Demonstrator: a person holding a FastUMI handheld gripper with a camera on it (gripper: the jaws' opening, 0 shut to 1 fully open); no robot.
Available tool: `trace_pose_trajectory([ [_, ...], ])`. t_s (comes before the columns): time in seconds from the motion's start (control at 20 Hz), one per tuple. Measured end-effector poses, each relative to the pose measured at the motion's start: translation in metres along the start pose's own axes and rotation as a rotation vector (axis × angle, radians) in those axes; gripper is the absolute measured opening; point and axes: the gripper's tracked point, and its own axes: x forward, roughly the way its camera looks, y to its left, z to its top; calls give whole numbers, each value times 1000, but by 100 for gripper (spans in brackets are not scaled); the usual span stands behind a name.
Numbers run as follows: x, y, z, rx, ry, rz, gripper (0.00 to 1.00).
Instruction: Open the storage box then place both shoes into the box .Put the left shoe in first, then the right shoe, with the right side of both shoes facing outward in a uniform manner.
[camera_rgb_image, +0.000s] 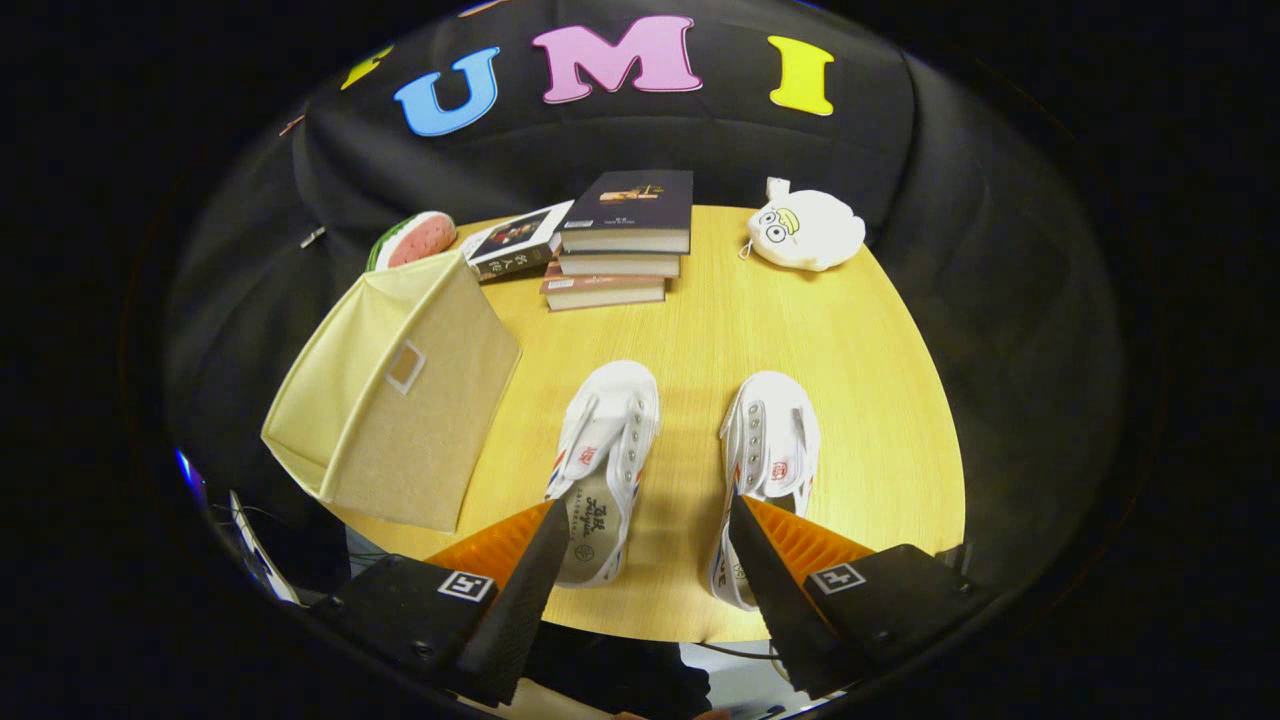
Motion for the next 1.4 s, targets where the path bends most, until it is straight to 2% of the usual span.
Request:
trace_pose_trajectory([
  [0.35,47,2,-20,8,57,-4,90],
  [0.5,64,-2,-25,-8,67,-25,89],
  [0.55,69,-2,-25,-2,63,-28,85],
  [0.8,104,-2,-11,40,20,-64,81],
  [0.9,115,-4,-6,129,1,-92,77],
  [1.0,122,2,-2,239,-27,-70,64],
  [1.05,124,8,-1,253,-34,-56,57],
  [1.1,123,14,0,247,-39,-41,46],
  [1.25,120,12,1,237,-12,-76,14],
  [1.4,113,14,-1,300,11,-49,8],
])
